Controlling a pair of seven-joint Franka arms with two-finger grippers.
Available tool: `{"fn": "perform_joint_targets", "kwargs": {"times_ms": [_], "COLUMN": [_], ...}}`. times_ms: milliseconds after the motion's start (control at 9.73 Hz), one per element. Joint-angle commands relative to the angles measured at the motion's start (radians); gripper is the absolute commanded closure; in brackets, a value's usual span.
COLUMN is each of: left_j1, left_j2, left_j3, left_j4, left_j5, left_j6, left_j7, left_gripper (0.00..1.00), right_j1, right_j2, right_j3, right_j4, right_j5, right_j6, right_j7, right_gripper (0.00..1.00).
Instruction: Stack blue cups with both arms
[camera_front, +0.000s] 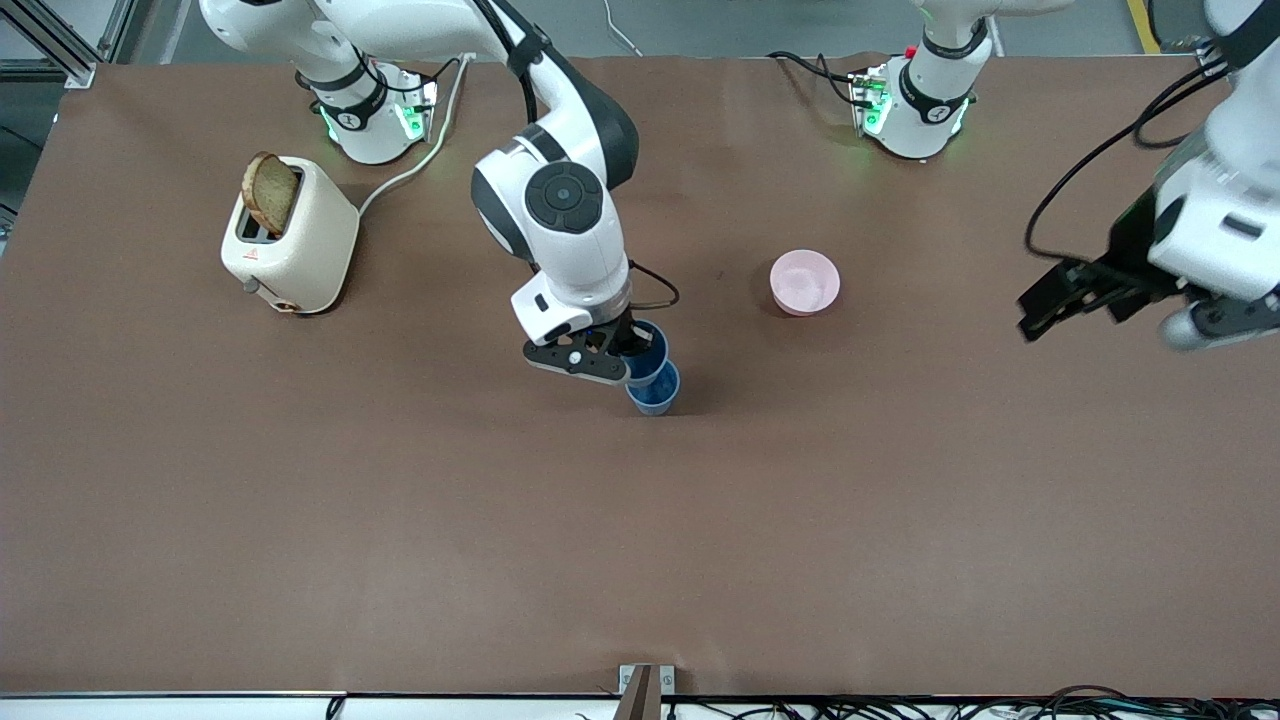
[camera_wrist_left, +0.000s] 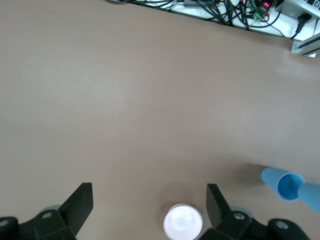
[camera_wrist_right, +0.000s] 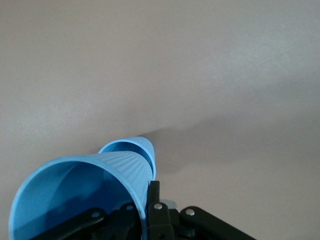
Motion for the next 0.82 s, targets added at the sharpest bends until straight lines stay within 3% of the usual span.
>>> {"fn": "perform_joint_targets", "kwargs": {"times_ms": [0,206,720], "left_j1": [0.069,0.071,0.077], "left_j2": [-0.085,-0.165,-0.164], "left_j3": [-0.012,0.017,0.023], "left_j4": [-0.072,-0.156,-0.159], "left_j5": [-0.001,-0.001,0.001], "left_j6": [-0.018,-0.034,-0.073], "left_j7": [0.124,0.152,0.196], "left_gripper": [0.00,0.00,0.00], "right_j1": [0.023,0.025,0.034], "right_j2": [0.026,0.037,0.060], "right_j3": [-0.005,-0.005,-0.005], "right_j4": [0.035,0.032,0.029], "right_j5": [-0.023,-0.023,-0.029], "right_j6": [0.005,0.027,0.063], "right_j7": [0.029,0.027,0.024], "right_gripper": [0.99,0.99,0.98]}}
